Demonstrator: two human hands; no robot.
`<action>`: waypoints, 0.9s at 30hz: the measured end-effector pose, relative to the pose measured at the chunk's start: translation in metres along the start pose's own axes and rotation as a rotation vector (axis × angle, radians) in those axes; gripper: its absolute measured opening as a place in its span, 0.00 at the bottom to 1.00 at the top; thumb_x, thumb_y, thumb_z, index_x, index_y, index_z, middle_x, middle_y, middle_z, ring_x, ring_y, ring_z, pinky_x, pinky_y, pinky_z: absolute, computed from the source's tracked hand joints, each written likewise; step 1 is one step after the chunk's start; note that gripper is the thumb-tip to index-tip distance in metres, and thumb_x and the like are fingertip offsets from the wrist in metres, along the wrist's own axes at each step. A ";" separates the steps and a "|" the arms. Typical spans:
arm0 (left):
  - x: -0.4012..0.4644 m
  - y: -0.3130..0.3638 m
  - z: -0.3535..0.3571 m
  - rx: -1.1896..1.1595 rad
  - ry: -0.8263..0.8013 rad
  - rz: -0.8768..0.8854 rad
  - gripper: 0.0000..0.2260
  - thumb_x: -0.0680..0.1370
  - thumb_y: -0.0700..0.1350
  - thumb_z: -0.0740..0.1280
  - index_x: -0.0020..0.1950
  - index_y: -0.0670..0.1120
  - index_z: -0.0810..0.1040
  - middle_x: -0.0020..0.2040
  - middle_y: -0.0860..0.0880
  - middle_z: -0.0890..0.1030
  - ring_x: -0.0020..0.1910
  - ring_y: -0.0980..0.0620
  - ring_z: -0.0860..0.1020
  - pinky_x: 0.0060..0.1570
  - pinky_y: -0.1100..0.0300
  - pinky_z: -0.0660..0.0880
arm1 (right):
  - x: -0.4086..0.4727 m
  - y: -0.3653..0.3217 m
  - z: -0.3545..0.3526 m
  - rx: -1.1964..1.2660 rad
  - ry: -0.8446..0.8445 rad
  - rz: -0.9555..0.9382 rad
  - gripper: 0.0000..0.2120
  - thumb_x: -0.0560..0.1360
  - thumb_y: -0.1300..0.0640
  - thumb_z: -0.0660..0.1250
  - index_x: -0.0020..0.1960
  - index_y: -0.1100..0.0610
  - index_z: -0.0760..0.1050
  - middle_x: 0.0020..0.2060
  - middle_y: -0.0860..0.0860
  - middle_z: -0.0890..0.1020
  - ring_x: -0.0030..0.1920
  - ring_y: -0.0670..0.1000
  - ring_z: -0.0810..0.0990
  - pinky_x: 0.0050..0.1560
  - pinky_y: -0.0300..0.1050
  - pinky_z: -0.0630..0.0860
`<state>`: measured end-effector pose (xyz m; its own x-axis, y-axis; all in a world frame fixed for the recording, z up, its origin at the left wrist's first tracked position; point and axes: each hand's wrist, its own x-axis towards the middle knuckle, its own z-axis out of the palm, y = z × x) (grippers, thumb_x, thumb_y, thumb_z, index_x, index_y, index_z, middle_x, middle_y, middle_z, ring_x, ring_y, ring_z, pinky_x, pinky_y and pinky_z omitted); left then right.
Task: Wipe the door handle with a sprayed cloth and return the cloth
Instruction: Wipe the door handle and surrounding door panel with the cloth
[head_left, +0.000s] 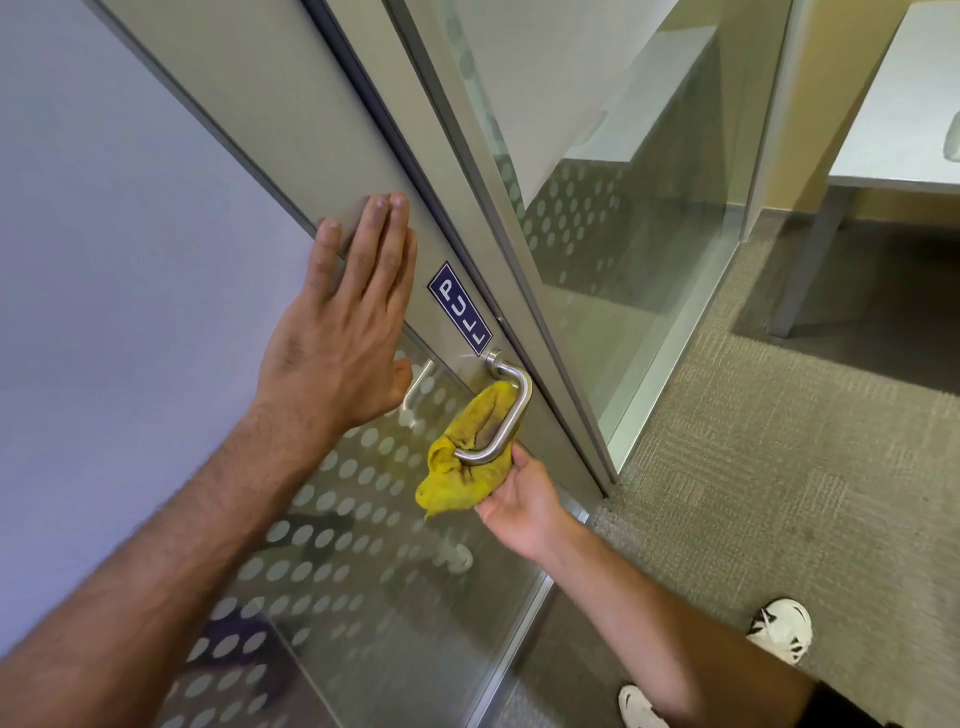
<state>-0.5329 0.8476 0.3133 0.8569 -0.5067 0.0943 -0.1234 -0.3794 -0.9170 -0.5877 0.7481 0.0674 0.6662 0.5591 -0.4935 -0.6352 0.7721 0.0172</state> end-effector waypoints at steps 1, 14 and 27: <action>0.000 0.000 -0.001 0.006 -0.002 -0.001 0.50 0.75 0.67 0.53 0.84 0.33 0.46 0.84 0.32 0.44 0.85 0.34 0.48 0.81 0.37 0.43 | 0.002 -0.004 0.001 -0.004 -0.010 0.030 0.24 0.82 0.51 0.52 0.55 0.59 0.85 0.56 0.61 0.85 0.56 0.61 0.85 0.50 0.57 0.82; 0.002 0.001 -0.003 0.011 -0.015 0.003 0.50 0.74 0.68 0.52 0.84 0.33 0.47 0.84 0.31 0.43 0.85 0.34 0.48 0.81 0.36 0.45 | -0.013 0.000 0.015 -0.151 0.276 -0.130 0.18 0.84 0.47 0.55 0.63 0.55 0.78 0.50 0.55 0.88 0.49 0.54 0.87 0.50 0.52 0.84; 0.003 0.005 -0.003 0.021 0.000 -0.017 0.50 0.75 0.69 0.49 0.84 0.32 0.47 0.84 0.30 0.45 0.85 0.33 0.49 0.81 0.36 0.47 | 0.001 -0.069 0.010 -1.739 -0.005 -1.162 0.24 0.79 0.51 0.67 0.73 0.57 0.71 0.76 0.53 0.66 0.80 0.58 0.55 0.75 0.64 0.59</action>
<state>-0.5320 0.8418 0.3099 0.8590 -0.5001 0.1096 -0.0984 -0.3714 -0.9232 -0.5388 0.6986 0.0747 0.9336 0.1403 0.3297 0.3581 -0.3303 -0.8733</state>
